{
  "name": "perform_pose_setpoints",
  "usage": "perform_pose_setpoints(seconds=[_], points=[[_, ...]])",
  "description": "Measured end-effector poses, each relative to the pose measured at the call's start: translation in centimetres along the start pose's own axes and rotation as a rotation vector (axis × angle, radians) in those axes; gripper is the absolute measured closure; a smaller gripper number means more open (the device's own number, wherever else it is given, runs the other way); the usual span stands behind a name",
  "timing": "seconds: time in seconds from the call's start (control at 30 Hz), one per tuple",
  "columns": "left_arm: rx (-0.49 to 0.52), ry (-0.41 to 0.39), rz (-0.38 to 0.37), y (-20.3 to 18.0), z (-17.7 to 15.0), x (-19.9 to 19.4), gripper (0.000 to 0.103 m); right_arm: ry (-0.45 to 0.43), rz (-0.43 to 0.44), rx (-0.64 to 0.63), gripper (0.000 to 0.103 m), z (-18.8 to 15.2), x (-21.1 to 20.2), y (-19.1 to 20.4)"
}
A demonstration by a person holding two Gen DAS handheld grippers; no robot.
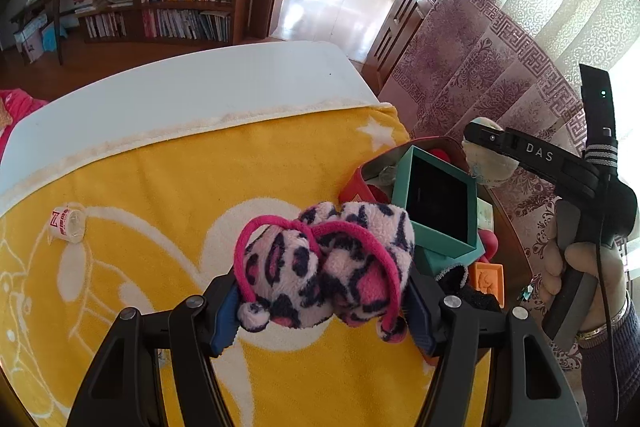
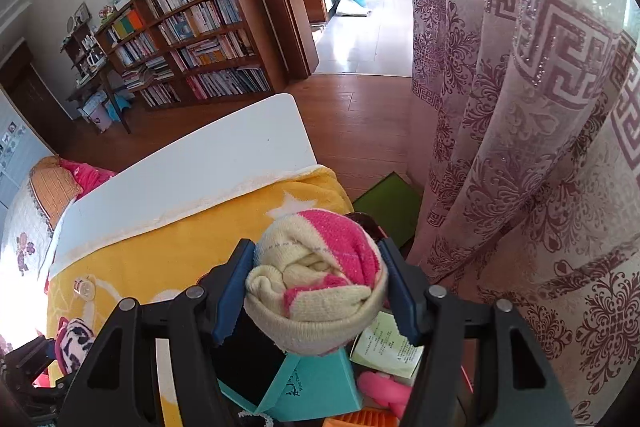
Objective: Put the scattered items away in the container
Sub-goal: 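Carry the leopard plush and sock ball over the red tin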
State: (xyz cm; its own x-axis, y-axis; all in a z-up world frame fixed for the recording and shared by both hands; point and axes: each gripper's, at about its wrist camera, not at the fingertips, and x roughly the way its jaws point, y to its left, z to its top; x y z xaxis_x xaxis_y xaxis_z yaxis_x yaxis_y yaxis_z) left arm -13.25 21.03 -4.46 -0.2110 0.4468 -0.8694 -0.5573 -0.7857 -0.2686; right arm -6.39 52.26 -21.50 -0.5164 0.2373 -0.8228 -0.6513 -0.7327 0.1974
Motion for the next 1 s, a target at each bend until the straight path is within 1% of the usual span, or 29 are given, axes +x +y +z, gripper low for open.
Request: perform_pose_setpoints(seconds=[0.17,0.3,0.4,0.53,0.57,0.63,0.7,0.87,1.0], points=[[0.011,0.009,-0.002,-0.8,-0.4,0.1,0.034,0.046,0.026,-0.025,0.037,0.7,2.4,-0.3],[0.017,0.023,-0.007,-1.3,-0.8,0.4,0.034,0.096,0.047,0.014,0.037,0.4,3.8,-1.3],[0.029,0.032,-0.011,-1.9,-0.9,0.6,0.034,0.118,0.043,0.023,0.037,0.2,4.4,-1.8],[0.045,0.036,-0.019,-2.7,-0.9,0.8,0.034,0.144,0.065,0.041,0.035,0.0,4.6,-2.7],[0.050,0.037,-0.023,-3.0,-0.8,0.8,0.034,0.140,0.072,0.048,0.034,0.0,4.4,-2.9],[0.062,0.040,-0.031,-3.5,-0.8,0.8,0.034,0.122,0.084,0.065,0.027,0.0,3.5,-3.4],[0.076,0.044,-0.037,-4.1,-0.7,1.0,0.034,0.099,0.094,0.076,0.025,0.2,2.6,-3.6],[0.113,0.052,-0.065,-6.0,-0.6,1.2,0.034,0.053,0.093,0.084,0.025,-0.3,0.0,-4.3],[0.157,0.057,-0.091,-8.0,-0.5,1.6,0.034,0.011,0.084,0.115,0.025,-0.9,-2.4,-5.4]])
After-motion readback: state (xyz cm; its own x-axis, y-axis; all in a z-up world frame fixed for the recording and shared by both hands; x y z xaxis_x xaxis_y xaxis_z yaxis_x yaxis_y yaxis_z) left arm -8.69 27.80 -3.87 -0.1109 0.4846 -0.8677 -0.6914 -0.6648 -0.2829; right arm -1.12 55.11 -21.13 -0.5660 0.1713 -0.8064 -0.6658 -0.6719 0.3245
